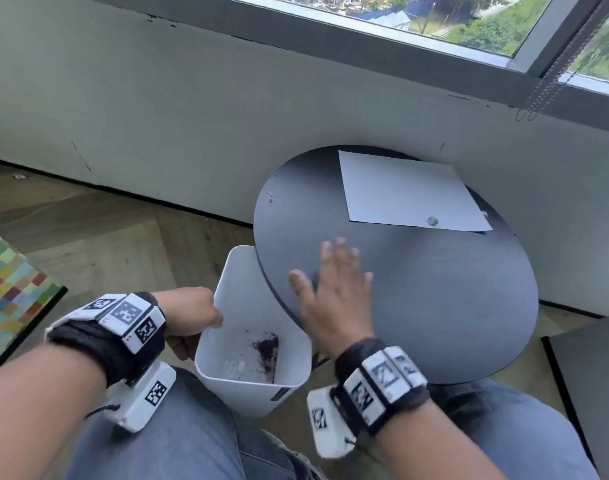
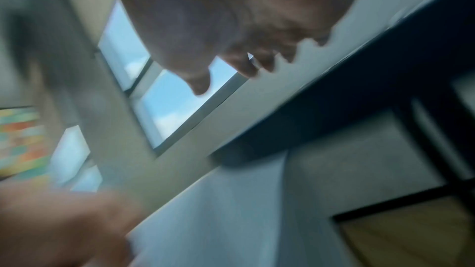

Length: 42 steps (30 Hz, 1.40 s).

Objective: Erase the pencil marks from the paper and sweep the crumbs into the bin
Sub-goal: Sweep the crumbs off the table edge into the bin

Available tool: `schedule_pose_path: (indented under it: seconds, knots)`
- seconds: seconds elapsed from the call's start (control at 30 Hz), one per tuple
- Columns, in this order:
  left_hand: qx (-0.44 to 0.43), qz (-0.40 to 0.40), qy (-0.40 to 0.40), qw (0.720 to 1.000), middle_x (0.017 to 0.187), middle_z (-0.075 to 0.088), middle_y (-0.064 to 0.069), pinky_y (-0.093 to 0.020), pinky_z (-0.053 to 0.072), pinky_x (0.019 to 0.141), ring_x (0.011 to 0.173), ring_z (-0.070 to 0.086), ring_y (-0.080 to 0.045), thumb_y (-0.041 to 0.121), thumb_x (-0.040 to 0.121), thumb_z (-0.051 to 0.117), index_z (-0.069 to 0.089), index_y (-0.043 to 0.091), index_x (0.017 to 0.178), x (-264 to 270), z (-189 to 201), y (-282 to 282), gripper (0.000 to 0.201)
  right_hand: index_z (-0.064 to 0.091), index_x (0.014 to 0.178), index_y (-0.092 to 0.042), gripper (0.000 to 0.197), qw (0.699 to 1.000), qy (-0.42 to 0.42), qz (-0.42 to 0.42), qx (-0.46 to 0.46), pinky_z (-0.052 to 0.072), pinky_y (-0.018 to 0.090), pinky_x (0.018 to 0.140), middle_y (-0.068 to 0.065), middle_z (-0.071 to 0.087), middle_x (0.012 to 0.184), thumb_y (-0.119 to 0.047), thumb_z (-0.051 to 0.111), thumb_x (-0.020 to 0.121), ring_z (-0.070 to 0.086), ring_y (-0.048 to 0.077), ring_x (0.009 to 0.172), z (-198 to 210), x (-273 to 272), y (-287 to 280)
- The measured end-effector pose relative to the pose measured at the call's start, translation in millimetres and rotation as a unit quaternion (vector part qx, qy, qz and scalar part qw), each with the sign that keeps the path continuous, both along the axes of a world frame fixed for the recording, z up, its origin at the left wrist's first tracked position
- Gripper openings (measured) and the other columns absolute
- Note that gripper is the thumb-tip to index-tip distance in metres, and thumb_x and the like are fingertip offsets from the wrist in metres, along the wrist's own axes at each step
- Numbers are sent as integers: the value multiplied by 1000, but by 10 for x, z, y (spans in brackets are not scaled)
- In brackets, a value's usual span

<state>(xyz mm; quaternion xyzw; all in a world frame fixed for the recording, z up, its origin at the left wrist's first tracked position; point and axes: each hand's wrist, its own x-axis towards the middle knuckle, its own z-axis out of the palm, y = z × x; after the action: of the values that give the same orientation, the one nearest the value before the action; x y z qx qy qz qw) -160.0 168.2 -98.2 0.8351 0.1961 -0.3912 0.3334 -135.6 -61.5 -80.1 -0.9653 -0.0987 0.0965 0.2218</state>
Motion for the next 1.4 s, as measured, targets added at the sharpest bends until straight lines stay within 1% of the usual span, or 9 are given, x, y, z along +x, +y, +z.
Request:
schedule_pose_path:
  seconds: [0.13, 0.37, 0.43, 0.57, 0.73, 0.87, 1.03, 1.27, 1.4]
  knots:
    - [-6, 4, 1, 1000, 97, 75, -28, -43, 64, 65, 64, 71, -32, 11, 100, 47, 67, -6, 112, 28, 12, 33, 28, -1, 161, -16, 86, 990, 78, -53, -101, -8, 58, 121, 6, -15, 168, -69, 18, 97, -19, 28, 153, -23, 251, 37]
    - [-32, 2, 11, 999, 92, 76, -25, -34, 59, 60, 64, 70, -28, 16, 100, 47, 72, -4, 102, 49, -1, 143, 33, 11, 161, -20, 73, 968, 54, 243, 42, -4, 47, 125, 1, 5, 169, -58, 33, 103, -4, 16, 155, 39, -147, 646]
    - [-21, 11, 9, 1000, 91, 76, -24, -34, 60, 59, 64, 71, -29, 16, 101, 46, 70, -3, 106, 61, -24, 176, 31, 14, 161, -19, 71, 969, 31, 212, 124, 2, 41, 126, -2, 11, 169, -50, 41, 103, 3, 12, 155, 101, -9, 622]
    - [6, 7, 7, 1000, 95, 75, -28, -42, 64, 64, 69, 72, -36, 13, 100, 48, 67, -6, 111, 111, -54, 230, 30, 1, 161, -17, 81, 996, 54, 46, -56, -4, 52, 124, 4, -11, 169, -57, 35, 100, -14, 24, 154, 38, 371, 597]
    - [22, -20, 9, 1000, 93, 75, -28, -44, 63, 67, 71, 75, -40, 16, 99, 47, 68, -7, 106, 188, -22, 263, 32, 13, 160, -19, 76, 965, 63, 254, -34, 1, 51, 124, 2, 5, 169, -58, 38, 101, -3, 23, 156, 67, 109, 722]
    - [34, -14, 8, 999, 91, 76, -27, -52, 64, 69, 82, 75, -45, 13, 96, 50, 70, -7, 105, 221, -68, 313, 30, 18, 160, -19, 72, 978, 59, 185, 76, 12, 36, 125, 1, 16, 168, -48, 48, 102, 11, 16, 155, 299, 450, 590]
    - [34, -5, 4, 999, 93, 76, -27, -49, 64, 69, 72, 74, -40, 13, 98, 50, 70, -7, 104, 236, -93, 309, 29, 16, 159, -18, 86, 978, 83, 90, -170, 19, 59, 120, 3, 5, 169, -66, 41, 92, 7, 33, 153, 207, 1088, 273]
    - [54, -20, -36, 998, 97, 75, -24, -38, 61, 54, 72, 75, -38, 25, 104, 51, 66, 3, 113, 287, -165, 367, 28, 27, 157, -30, 72, 918, 77, 380, -87, 8, 48, 123, -10, 13, 168, -66, 42, 96, 2, 18, 156, 247, 301, 182]
    - [80, -13, -77, 994, 103, 75, -21, -49, 63, 72, 89, 75, -43, 27, 104, 55, 66, 7, 112, 298, -163, 407, 24, 31, 156, -29, 65, 977, 41, 210, 16, 16, 37, 125, -7, 23, 166, -52, 51, 99, 17, 11, 153, 199, 394, -373]
